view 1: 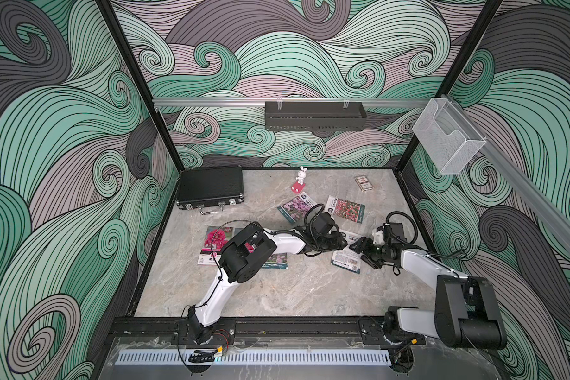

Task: Arrange the seed packets in a row
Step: Pick up the seed packet from the center of the board.

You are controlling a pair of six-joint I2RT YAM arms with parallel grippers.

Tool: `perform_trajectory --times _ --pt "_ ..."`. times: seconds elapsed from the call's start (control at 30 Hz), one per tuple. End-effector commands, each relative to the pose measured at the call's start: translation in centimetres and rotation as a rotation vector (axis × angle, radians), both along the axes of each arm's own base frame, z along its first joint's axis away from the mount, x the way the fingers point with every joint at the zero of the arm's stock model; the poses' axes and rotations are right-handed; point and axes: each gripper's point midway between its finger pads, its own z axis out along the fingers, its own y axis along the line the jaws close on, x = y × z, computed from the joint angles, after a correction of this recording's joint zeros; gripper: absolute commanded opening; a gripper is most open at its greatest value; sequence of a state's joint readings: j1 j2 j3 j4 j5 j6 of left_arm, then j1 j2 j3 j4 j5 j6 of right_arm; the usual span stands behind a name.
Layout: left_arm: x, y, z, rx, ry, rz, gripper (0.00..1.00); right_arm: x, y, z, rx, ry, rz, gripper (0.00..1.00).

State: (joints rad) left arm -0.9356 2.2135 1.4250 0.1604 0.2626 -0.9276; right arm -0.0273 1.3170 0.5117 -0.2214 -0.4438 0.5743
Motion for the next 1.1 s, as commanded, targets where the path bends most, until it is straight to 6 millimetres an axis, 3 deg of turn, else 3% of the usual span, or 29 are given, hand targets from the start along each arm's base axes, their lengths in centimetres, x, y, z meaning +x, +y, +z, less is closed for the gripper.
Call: perform_trajectory --times 0.0,0.3,0.43,0.57,0.8,1.07 --pt "-1.1 1.0 -3.7 0.089 0.059 -0.025 0.49 -0.3 0.3 -0.3 0.005 0.025 0.02 0.68" --pt "-1.2 0.8 -3.2 0.066 0.045 -0.045 0.2 -0.2 0.2 -0.3 -0.005 0.019 0.028 0.68" --pt "-0.8 1.1 -1.8 0.054 0.02 -0.038 0.1 -0.3 -0.1 0.2 -0.031 0.003 0.039 0.68" --pt "-0.2 1.7 0.0 0.038 -0.001 -0.02 0.03 -0.5 -0.4 1.9 -0.076 -0.043 0.054 0.68" --pt "1.8 3.6 4.2 0.027 -0.033 0.033 0.01 -1.0 -0.2 6.4 -0.215 -0.183 0.128 0.68" --pt "4.5 9.0 8.3 0.142 -0.029 0.159 0.0 -0.1 2.8 11.2 -0.401 -0.408 0.269 0.69"
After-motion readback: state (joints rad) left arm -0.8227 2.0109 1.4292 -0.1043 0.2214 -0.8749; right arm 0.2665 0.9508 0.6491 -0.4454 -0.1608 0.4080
